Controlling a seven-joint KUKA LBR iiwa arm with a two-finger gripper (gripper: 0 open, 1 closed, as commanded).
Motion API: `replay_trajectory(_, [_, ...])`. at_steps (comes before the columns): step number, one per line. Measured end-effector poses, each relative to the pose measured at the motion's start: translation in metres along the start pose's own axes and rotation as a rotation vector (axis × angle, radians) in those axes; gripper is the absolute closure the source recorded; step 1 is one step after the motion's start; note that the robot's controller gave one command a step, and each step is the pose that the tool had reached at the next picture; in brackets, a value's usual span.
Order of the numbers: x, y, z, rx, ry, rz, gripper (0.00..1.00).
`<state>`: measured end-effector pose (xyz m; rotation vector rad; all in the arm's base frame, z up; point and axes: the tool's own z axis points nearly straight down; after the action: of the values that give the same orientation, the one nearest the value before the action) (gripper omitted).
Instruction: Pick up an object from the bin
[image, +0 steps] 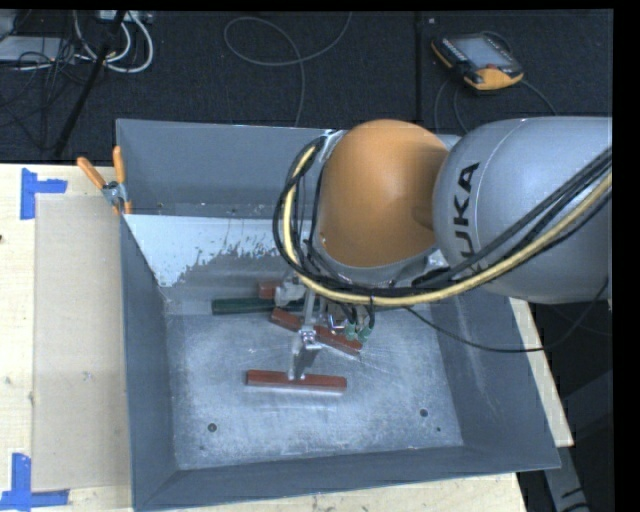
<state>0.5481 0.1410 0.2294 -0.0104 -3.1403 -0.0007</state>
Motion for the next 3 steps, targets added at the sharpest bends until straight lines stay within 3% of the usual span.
replay_trajectory(1, [0.000,0.000,0.000,0.000,0.000,0.000,0.00])
replay_trajectory(2, [0.060,-0.014,0.108,0.001,0.002,-0.051,1.00])
replay_trajectory(3, [0.060,-0.014,0.108,0.000,0.002,-0.050,0.00])
